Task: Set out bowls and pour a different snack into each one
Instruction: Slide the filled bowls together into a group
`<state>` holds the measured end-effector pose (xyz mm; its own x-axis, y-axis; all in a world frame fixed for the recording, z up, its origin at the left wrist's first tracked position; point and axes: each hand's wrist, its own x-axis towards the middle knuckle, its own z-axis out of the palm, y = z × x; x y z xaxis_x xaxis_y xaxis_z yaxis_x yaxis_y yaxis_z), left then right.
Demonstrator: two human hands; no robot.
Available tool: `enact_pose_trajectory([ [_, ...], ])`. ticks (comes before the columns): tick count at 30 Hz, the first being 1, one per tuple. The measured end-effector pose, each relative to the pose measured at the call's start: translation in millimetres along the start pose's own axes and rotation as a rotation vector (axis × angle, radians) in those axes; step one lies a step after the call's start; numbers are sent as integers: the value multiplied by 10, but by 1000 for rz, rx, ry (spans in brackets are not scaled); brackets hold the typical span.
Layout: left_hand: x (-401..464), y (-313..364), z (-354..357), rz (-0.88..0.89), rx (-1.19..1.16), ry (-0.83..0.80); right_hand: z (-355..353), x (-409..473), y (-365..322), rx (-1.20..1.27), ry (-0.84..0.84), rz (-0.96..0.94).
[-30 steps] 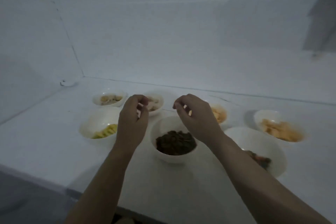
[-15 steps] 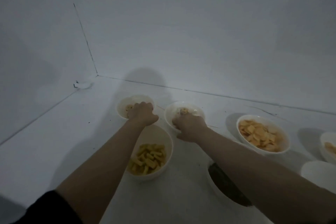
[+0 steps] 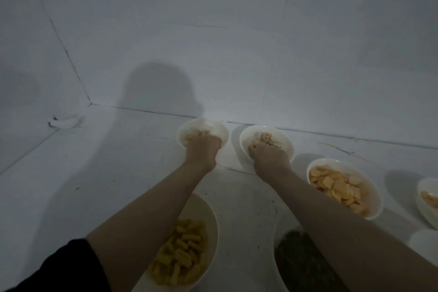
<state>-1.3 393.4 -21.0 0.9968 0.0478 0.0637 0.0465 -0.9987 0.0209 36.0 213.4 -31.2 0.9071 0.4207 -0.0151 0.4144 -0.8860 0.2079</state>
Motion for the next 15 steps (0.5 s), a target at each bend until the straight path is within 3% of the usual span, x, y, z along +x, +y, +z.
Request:
enact_pose_trajectory([
  [10,314,377,84,42,-14,-8,196,168,298,47,55,121],
  [15,216,476,-4,43,-128,74,27,-28,313,300,77,143],
])
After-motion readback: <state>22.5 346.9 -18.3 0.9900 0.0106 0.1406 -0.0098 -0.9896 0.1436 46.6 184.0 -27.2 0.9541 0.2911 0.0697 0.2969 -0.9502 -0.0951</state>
